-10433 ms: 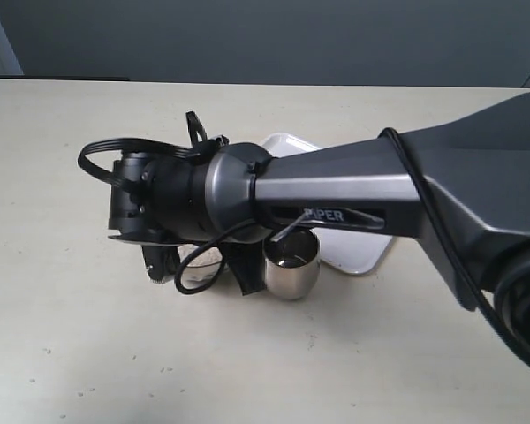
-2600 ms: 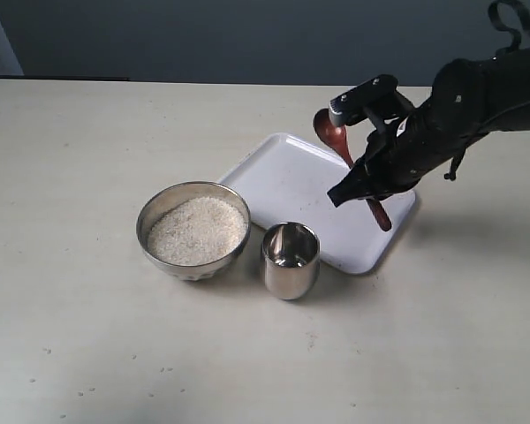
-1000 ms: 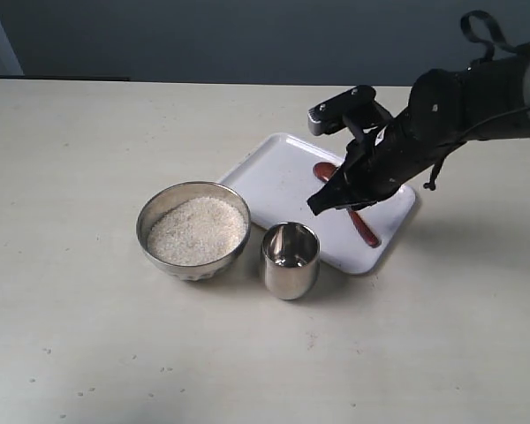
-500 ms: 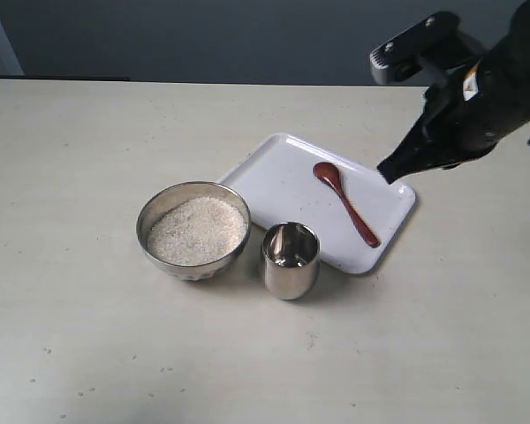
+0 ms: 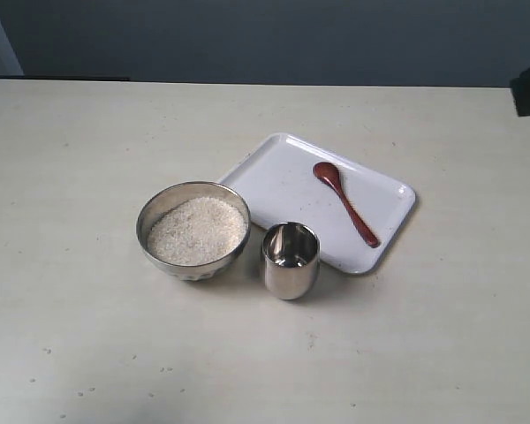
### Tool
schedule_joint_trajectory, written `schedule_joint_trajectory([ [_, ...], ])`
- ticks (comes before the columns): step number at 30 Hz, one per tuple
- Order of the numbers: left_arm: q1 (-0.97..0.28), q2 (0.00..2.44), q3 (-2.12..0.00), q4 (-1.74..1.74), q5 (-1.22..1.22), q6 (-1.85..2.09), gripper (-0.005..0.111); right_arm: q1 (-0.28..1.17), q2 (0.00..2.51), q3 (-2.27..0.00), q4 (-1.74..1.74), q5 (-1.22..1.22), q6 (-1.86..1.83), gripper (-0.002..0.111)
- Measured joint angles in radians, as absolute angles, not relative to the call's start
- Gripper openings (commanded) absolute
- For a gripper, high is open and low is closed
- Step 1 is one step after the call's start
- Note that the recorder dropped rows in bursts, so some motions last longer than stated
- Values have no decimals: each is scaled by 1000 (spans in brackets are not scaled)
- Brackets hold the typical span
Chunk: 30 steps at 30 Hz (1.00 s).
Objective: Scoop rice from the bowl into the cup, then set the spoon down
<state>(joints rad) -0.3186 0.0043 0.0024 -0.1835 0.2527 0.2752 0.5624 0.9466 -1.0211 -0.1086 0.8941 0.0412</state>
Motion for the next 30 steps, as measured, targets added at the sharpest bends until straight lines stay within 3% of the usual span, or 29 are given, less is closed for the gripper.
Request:
schedule_joint_trajectory([
  [12,-319,4,2,-184,253,275,1,549,787,-1001,-128,818,43,-1],
  [22,-319,4,2,-184,253,275,1,160,510,-677,-58,432,45,-1],
  [30,-319,4,2,-184,253,275,1,-30,172,-425,-22,374,45,-1],
])
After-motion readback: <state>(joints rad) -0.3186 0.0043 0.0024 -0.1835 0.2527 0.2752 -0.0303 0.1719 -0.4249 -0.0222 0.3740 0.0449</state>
